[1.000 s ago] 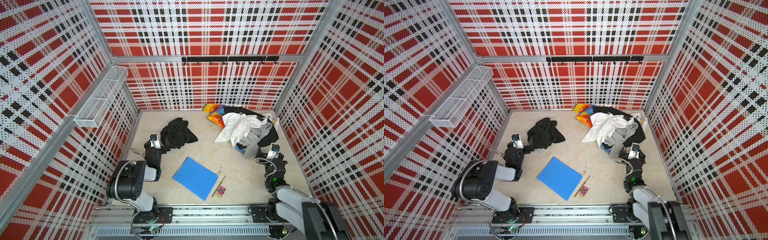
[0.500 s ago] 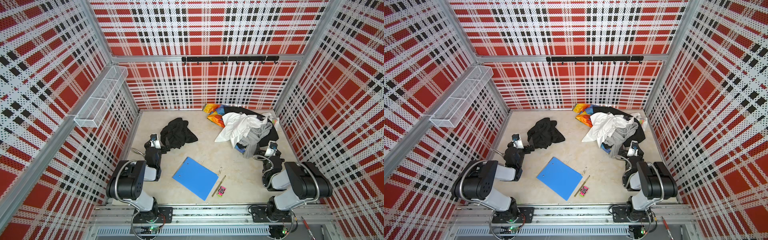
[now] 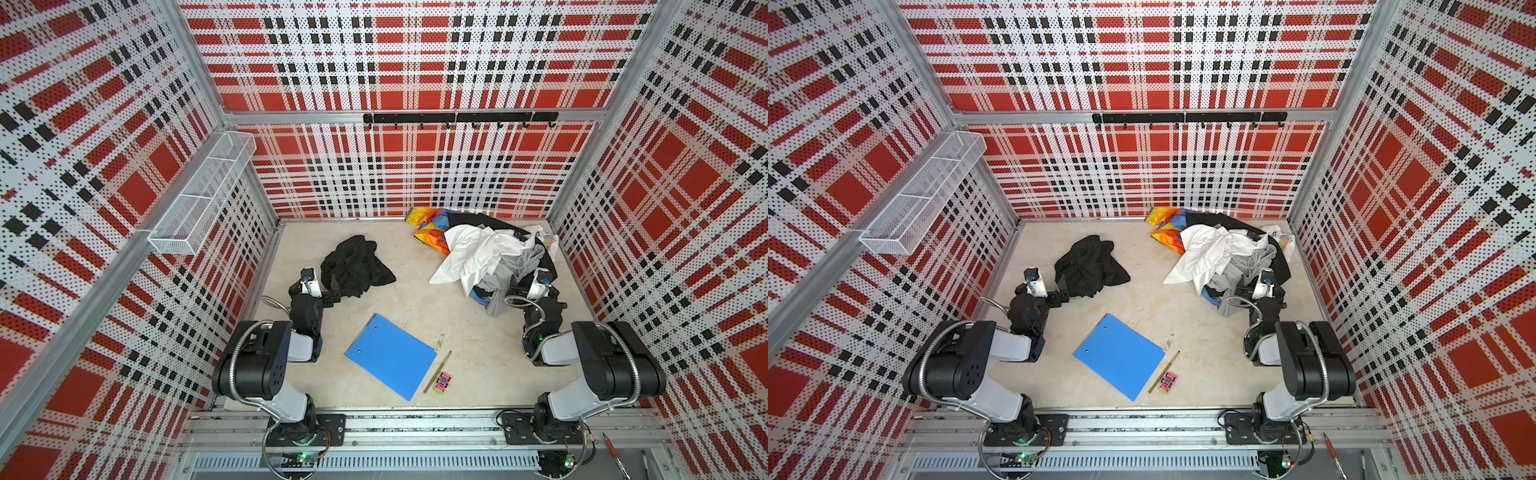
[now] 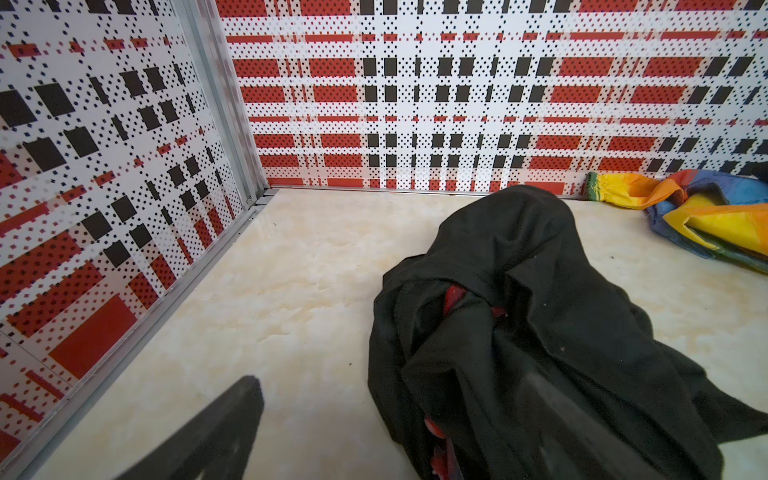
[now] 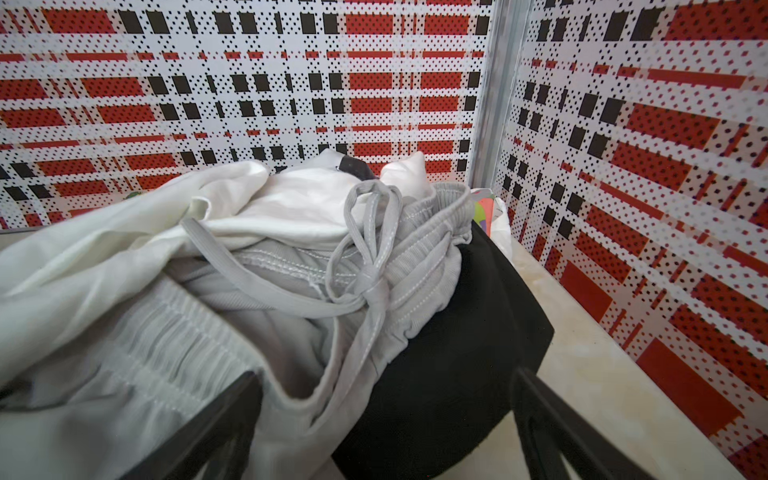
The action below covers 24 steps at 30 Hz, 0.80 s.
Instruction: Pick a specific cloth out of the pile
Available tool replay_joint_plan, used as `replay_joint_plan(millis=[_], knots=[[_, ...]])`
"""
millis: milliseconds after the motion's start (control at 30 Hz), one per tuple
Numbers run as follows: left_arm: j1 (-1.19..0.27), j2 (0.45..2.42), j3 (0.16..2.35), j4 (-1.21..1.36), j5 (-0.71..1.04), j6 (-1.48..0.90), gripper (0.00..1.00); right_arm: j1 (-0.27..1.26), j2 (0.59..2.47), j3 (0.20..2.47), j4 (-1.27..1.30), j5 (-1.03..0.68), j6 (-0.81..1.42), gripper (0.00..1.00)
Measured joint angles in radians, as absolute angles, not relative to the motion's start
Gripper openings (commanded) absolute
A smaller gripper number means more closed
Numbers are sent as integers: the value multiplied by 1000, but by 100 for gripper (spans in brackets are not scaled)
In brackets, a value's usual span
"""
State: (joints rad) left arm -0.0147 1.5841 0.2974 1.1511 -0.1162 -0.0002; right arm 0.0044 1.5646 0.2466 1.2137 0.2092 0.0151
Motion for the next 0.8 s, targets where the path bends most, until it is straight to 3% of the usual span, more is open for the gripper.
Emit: replay_joint_plan(millis=[367, 567, 800], knots=[[-15, 1584, 297, 1151, -116, 0, 99, 4, 1565, 247, 1208, 202, 14, 100], [-15, 1584, 297, 1151, -116, 0, 99, 3, 1564, 240, 1213, 49, -38, 100], [-15, 1584, 297, 1151, -116, 0, 99, 4, 1564, 253, 1177, 49, -37, 100]])
